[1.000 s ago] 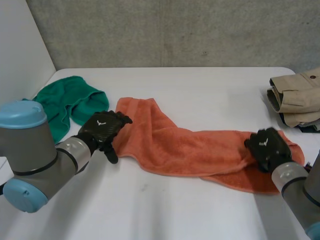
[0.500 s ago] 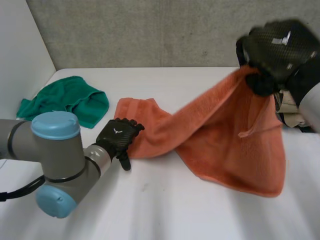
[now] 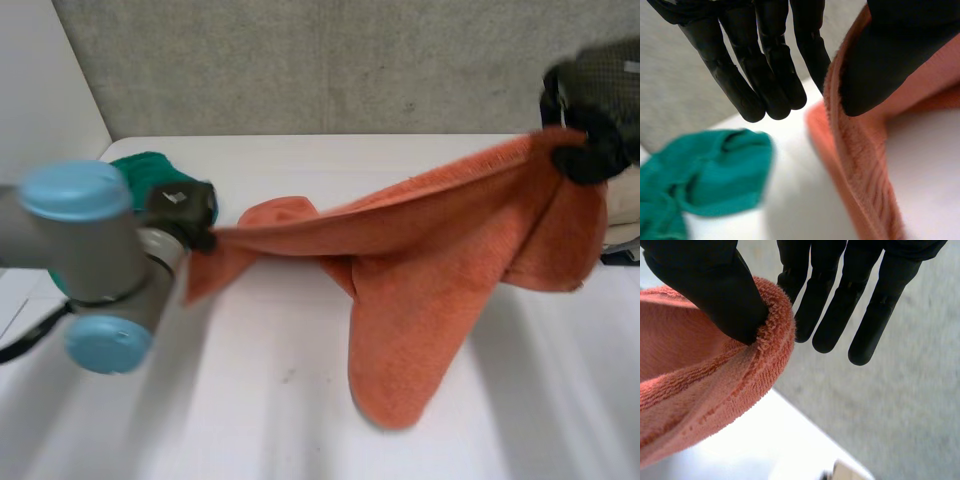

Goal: Fold the laundry.

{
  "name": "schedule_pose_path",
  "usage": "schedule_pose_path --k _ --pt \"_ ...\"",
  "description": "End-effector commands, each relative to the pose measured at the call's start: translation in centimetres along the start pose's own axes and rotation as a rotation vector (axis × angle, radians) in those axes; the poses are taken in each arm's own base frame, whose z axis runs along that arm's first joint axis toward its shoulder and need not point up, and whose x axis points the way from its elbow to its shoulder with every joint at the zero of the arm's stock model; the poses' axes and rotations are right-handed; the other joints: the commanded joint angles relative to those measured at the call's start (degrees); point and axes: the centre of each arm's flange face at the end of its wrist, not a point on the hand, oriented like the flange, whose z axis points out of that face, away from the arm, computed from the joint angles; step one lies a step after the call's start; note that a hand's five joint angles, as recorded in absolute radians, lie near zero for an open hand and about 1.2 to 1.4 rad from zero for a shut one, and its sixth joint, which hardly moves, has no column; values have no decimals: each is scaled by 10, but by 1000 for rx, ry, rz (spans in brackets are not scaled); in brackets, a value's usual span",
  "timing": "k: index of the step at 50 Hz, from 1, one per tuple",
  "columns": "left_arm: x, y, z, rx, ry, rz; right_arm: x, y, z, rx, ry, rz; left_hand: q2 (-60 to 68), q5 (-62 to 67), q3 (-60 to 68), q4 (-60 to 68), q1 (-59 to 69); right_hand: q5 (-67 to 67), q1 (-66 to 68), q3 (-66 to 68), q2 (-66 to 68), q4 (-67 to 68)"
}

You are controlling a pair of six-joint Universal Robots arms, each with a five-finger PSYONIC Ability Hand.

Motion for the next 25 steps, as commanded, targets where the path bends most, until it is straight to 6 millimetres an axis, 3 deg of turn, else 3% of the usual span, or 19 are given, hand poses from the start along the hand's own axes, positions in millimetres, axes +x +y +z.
schedule_pose_path --k 1,3,6,10,11,13,14,19,22,25 --pt "-43 -60 -22 184 52 -9 27 71 45 -206 6 -17 117 140 121 116 128 129 155 119 126 115" --pt "-45 -68 -20 220 93 24 24 90 61 -242 -40 -14 117 140 121 116 128 129 155 119 126 115" --pt "-46 -68 -7 241 115 65 17 97 80 -221 -59 -24 117 140 121 116 128 129 155 119 126 115" --pt "-51 -89 37 384 60 154 15 92 125 -66 19 -84 117 140 121 116 128 129 155 119 126 115" --pt "-54 -108 53 485 20 189 19 83 147 40 87 -115 117 140 121 116 128 129 155 119 126 115" --pt "-56 -126 66 575 -19 209 26 71 165 146 158 -135 117 140 121 116 128 129 155 119 126 115" --pt "-60 -153 70 688 -66 216 35 54 180 263 241 -146 117 140 121 116 128 129 155 119 126 115" --pt "-80 -235 53 1016 -199 156 52 -5 189 570 399 -148 117 140 121 116 128 129 155 119 126 115" --pt "-89 -261 40 1127 -206 95 53 -28 180 647 395 -138 117 140 121 116 128 129 155 119 126 115" --pt "-93 -262 38 1122 -163 74 46 -32 172 626 348 -140 117 140 121 116 128 129 155 119 126 115"
